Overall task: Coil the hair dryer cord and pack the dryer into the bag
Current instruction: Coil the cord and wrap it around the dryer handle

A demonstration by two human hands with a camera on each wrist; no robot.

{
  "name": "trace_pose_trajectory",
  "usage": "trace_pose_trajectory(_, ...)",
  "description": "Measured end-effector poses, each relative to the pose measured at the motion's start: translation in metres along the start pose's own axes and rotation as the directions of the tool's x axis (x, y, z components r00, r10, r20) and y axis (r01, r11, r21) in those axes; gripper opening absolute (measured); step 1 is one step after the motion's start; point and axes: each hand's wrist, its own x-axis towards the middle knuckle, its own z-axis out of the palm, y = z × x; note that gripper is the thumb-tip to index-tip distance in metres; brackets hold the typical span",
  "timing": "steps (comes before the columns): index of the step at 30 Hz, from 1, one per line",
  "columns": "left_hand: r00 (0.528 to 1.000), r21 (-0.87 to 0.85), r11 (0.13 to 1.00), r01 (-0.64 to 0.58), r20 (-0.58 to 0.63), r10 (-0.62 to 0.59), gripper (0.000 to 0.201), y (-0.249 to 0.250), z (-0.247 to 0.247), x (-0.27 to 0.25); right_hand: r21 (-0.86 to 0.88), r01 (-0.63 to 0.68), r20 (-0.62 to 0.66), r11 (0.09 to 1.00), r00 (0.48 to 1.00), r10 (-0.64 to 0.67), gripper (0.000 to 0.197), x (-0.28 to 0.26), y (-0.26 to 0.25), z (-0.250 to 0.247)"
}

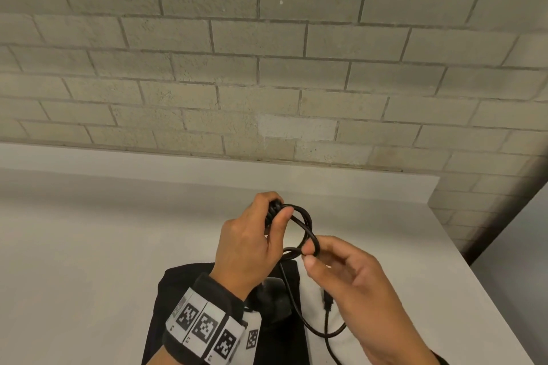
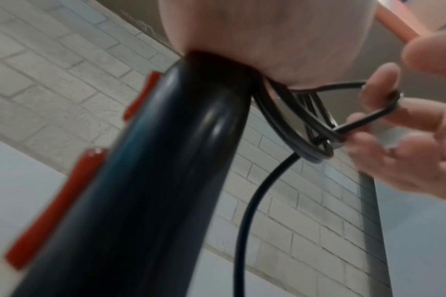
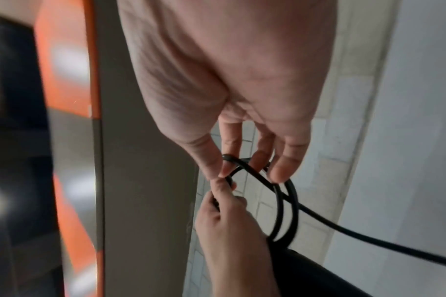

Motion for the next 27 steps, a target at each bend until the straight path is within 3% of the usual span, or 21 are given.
trace_pose_trajectory(6,0.999,-0.001,0.999,-0.042,-0.01,0.042,0.032,0.0,0.004,0.002,0.071,0.063,-0.096,0.995,0.994,-0.056,0.019,-0.007,0.01,0.005)
trace_pose_trajectory(8,0.998,0.013,0.998,-0.056,-0.012,0.056,0.029,0.0,0.005,0.002,0.26,0.022,-0.081,0.965,0.997,-0.002,0.022,-0.008,0.008,0.004)
trace_pose_trajectory(10,0.998,0.02,0.998,-0.054,-0.011,0.054,0.029,0.001,0.006,0.003,0.518,-0.091,0.006,0.85,0.995,0.103,0.027,-0.01,0.009,0.002)
trace_pose_trajectory(12,0.999,0.019,0.998,-0.052,-0.002,0.052,0.03,0.001,0.006,0.003,0.614,-0.167,0.118,0.771,0.986,0.12,0.032,-0.009,0.012,-0.003)
trace_pose_trajectory(14,0.999,0.015,0.999,-0.047,0.013,0.047,0.031,0.0,0.006,0.003,0.516,-0.164,0.179,0.841,0.98,0.082,0.044,-0.009,0.017,-0.012)
trace_pose_trajectory(16,0.999,0.011,1.0,-0.028,0.021,0.028,0.033,-0.002,0.005,0.004,0.333,-0.073,0.173,0.94,0.985,0.016,0.047,-0.009,0.022,-0.019)
trace_pose_trajectory(19,1.0,-0.011,1.0,0.007,0.024,-0.007,0.035,-0.003,0.005,0.005,0.29,0.076,0.027,0.954,0.996,-0.087,0.041,-0.009,0.042,-0.018)
trace_pose_trajectory(21,0.999,-0.013,1.0,0.003,0.038,-0.003,0.036,-0.002,0.007,0.005,0.463,0.136,-0.087,0.876,0.99,-0.108,0.041,-0.01,0.053,-0.005)
trace_pose_trajectory(25,0.999,-0.012,1.0,0.022,0.046,-0.021,0.037,-0.002,0.01,0.006,0.8,0.078,-0.089,0.595,0.996,-0.01,0.045,-0.013,0.062,0.01)
trace_pose_trajectory(27,0.998,-0.016,0.999,0.045,0.051,-0.045,0.039,-0.006,0.008,0.007,0.808,0.028,-0.077,0.589,0.995,0.06,0.049,-0.017,0.065,0.006)
